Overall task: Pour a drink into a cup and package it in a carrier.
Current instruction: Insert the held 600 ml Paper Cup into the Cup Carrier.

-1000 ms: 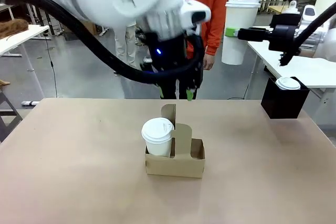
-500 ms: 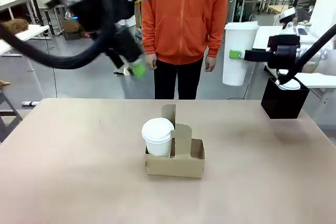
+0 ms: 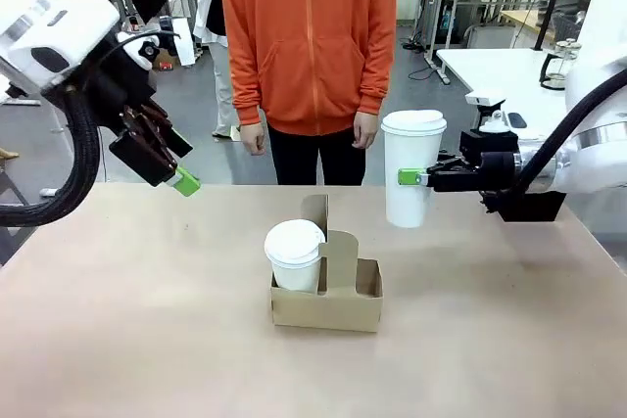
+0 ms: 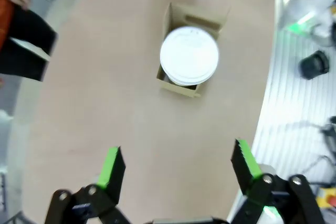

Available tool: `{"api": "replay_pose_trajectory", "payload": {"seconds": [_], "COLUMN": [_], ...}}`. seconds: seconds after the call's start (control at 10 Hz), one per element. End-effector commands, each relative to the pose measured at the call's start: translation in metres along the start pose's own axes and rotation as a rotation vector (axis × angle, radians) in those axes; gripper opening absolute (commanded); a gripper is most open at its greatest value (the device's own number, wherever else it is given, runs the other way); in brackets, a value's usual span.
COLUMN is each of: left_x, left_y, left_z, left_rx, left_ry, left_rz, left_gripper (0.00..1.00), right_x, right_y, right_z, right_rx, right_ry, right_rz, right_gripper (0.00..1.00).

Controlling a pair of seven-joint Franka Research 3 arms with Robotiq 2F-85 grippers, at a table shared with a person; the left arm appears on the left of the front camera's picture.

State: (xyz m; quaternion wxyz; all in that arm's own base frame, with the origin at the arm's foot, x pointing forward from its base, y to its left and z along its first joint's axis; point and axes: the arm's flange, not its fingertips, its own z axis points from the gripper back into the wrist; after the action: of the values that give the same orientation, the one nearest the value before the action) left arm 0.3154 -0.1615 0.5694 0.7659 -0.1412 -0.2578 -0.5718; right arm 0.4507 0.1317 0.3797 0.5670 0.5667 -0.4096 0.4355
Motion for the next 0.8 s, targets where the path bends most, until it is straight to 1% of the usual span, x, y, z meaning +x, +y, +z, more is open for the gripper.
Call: {"api": "replay_pose_trajectory", "payload": {"seconds": [0.0,0.1,0.2,0.3,0.4,0.5,0.7], "left_x": [0.013,0.000,-0.019,-0.037,-0.054,-0.070,-0.105], "left_y": [0.000,0.000,0.009,0.015,0.017,0.021,0.025], "left_z": [0.010,0.000,-0.009,-0.016,-0.026,-0.030,-0.045], "left_rx": [0.012,0.000,-0.124,-0.145,-0.168,-0.168,-0.096], "left_ry": [0.026,0.000,-0.038,-0.095,-0.122,-0.147,-0.163], "left_rz": [-0.021,0.000,-0.036,-0.039,-0.049,-0.052,-0.061], "left_gripper": [1.00,1.00,1.00,1.00,1.00,1.00,1.00], "right_x": [0.013,0.000,-0.006,-0.012,-0.018,-0.024,-0.046], "right_y": [0.001,0.000,0.003,0.004,0.004,0.003,-0.003], "right_z": [0.010,0.000,-0.013,-0.022,-0.033,-0.044,-0.061], "right_rx": [0.007,0.000,0.210,0.251,0.271,0.286,0.308], "right_ry": [-0.030,0.000,-0.033,-0.053,-0.057,-0.073,-0.079], "right_rz": [0.005,0.000,0.071,0.118,0.136,0.144,0.132], "right_gripper": [0.80,0.80,0.80,0.80,0.80,0.80,0.80]}}
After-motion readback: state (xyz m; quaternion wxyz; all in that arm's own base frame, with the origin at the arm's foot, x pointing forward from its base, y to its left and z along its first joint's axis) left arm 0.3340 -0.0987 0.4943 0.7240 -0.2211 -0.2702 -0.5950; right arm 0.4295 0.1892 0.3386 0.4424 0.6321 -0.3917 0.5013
